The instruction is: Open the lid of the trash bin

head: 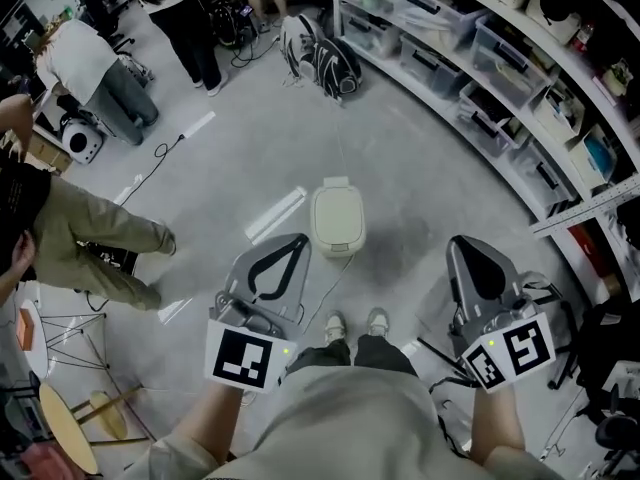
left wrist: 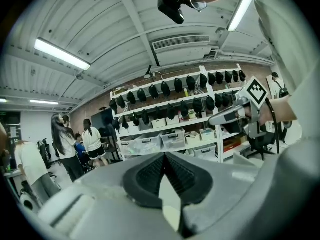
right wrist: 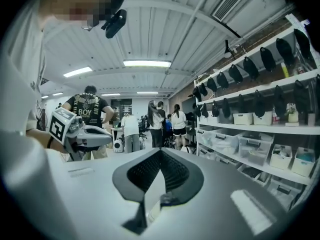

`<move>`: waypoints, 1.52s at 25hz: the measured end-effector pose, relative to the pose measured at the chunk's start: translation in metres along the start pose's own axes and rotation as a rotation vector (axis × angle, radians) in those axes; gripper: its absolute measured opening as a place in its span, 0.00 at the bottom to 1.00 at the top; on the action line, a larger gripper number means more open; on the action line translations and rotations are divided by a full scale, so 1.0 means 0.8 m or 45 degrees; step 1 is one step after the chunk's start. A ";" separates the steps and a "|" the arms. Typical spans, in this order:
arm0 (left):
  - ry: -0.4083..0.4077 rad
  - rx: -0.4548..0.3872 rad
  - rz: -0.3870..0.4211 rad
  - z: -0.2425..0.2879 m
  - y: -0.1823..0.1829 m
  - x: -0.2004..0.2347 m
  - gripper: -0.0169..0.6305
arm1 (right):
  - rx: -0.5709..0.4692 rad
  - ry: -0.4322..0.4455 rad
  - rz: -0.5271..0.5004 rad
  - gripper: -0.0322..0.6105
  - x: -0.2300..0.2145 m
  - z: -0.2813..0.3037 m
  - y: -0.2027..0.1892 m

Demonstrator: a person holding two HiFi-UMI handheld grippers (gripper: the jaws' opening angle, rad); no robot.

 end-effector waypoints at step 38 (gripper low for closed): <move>-0.017 0.725 -0.386 0.148 -0.688 -0.081 0.03 | 0.530 0.030 0.335 0.05 -0.163 0.105 -0.644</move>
Point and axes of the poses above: the fingertips, and each gripper's own axes: z forward along the fingers, x to its left, y out of its top, the point moved 9 cm from there along -z, backward along the fingers, and after that the axes turned 15 degrees about -x, right-handed, at the moved point
